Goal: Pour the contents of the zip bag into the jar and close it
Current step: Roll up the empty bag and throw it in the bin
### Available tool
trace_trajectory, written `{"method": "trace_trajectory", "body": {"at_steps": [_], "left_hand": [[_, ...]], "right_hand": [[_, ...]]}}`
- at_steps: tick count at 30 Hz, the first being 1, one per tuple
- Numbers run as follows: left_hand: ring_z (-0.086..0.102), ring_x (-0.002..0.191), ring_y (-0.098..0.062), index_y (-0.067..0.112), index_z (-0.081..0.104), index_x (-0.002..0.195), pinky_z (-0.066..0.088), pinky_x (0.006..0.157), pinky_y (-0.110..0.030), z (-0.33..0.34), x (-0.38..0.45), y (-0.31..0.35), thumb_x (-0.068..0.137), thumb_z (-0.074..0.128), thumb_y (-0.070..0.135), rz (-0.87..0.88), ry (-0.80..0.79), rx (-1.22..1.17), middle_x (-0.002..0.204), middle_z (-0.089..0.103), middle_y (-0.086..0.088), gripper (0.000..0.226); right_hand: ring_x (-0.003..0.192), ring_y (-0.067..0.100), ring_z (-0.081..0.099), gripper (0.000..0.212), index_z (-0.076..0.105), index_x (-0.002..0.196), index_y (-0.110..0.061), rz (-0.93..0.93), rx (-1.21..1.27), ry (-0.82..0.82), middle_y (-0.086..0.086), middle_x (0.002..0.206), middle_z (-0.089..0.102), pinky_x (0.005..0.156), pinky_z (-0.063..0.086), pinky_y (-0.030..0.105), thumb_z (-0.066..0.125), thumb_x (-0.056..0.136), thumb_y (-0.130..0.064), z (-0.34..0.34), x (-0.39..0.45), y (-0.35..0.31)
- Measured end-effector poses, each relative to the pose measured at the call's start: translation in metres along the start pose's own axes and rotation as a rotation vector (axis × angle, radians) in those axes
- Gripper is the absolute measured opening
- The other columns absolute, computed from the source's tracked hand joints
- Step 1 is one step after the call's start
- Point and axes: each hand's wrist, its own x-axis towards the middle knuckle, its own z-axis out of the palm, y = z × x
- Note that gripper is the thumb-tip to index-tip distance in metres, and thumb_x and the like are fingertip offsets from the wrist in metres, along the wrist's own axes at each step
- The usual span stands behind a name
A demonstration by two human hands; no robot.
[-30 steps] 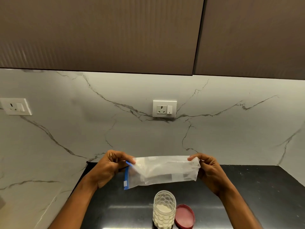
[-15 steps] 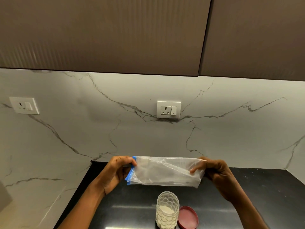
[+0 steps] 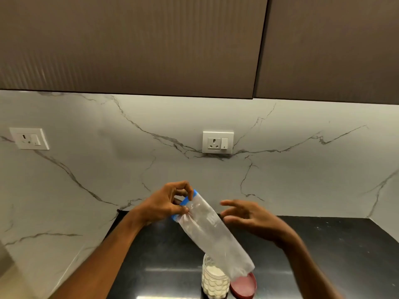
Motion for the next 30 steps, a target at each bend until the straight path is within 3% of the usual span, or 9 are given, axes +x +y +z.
{"method": "trace_trajectory", "body": {"at_steps": [3,6,9,11,13,15,19,24,30], "left_hand": [[0.071,0.101,-0.028,0.023,0.052,0.117,0.061,0.085,-0.041,0.003,0.013,0.013,0.083,0.075,-0.001,0.005,-0.075,0.041,0.117,0.064,-0.012,0.047],[0.072,0.099,-0.025,0.032,0.044,0.136,0.061,0.087,-0.042,0.003,0.011,0.011,0.082,0.079,0.006,0.029,0.064,0.027,0.112,0.066,-0.012,0.07],[0.069,0.109,-0.024,0.035,0.038,0.146,0.059,0.09,-0.048,0.015,-0.002,-0.006,0.07,0.089,0.029,-0.027,0.278,-0.345,0.126,0.065,-0.01,0.091],[0.067,0.116,-0.03,0.033,0.031,0.15,0.057,0.092,-0.053,0.031,-0.011,-0.025,0.061,0.094,0.038,-0.102,0.25,-0.629,0.134,0.064,-0.011,0.109],[0.064,0.12,-0.032,0.035,0.022,0.153,0.055,0.093,-0.055,0.055,-0.016,-0.039,0.064,0.093,0.036,-0.159,0.159,-0.669,0.136,0.063,-0.009,0.114],[0.063,0.122,-0.028,0.036,0.021,0.154,0.054,0.096,-0.056,0.078,-0.019,-0.044,0.071,0.09,0.031,-0.201,0.146,-0.657,0.136,0.064,-0.005,0.108],[0.068,0.114,-0.028,0.018,0.056,0.135,0.053,0.099,-0.052,0.099,-0.022,-0.037,0.081,0.078,0.029,-0.199,0.188,-0.581,0.122,0.072,-0.009,0.059],[0.074,0.1,-0.023,0.015,0.065,0.12,0.06,0.088,-0.043,0.11,-0.017,-0.039,0.083,0.079,0.018,-0.259,0.294,-0.482,0.107,0.077,-0.005,0.04],[0.074,0.098,-0.029,0.009,0.066,0.117,0.06,0.084,-0.05,0.108,-0.016,-0.05,0.077,0.079,0.0,-0.243,0.472,-0.523,0.107,0.076,-0.01,0.043]], "right_hand": [[0.102,0.014,0.07,0.045,0.063,0.127,-0.018,0.002,0.023,-0.046,0.0,0.116,0.072,0.091,0.057,0.036,0.07,0.086,-0.037,0.024,0.024,-0.006],[0.095,0.018,0.073,0.033,0.07,0.115,-0.012,-0.055,0.099,0.091,0.004,0.107,0.074,0.086,0.06,0.039,0.07,0.087,-0.031,0.035,0.029,-0.002],[0.089,0.021,0.074,0.035,0.072,0.109,-0.01,-0.102,0.235,0.221,0.005,0.099,0.076,0.082,0.06,0.042,0.071,0.083,-0.033,0.041,0.029,0.002],[0.088,0.022,0.075,0.026,0.072,0.107,-0.009,-0.115,0.301,0.302,0.006,0.096,0.077,0.082,0.06,0.044,0.071,0.085,-0.023,0.045,0.032,0.004],[0.087,0.021,0.075,0.021,0.072,0.107,-0.009,-0.125,0.329,0.365,0.005,0.095,0.077,0.082,0.06,0.043,0.07,0.087,-0.017,0.049,0.034,0.005],[0.086,0.022,0.075,0.019,0.071,0.106,-0.01,-0.131,0.343,0.395,0.005,0.095,0.077,0.079,0.061,0.042,0.069,0.088,-0.015,0.053,0.036,0.007],[0.082,0.019,0.075,0.012,0.072,0.1,-0.015,-0.17,0.259,0.485,0.002,0.09,0.077,0.074,0.062,0.037,0.069,0.089,-0.018,0.065,0.038,0.014],[0.078,0.015,0.074,0.009,0.071,0.091,-0.026,-0.163,0.21,0.576,0.0,0.084,0.076,0.07,0.062,0.033,0.07,0.088,-0.017,0.075,0.036,0.024],[0.089,0.026,0.073,0.032,0.064,0.118,-0.014,-0.003,0.424,0.191,0.007,0.101,0.076,0.072,0.06,0.037,0.072,0.086,-0.011,0.057,0.02,0.036]]}}
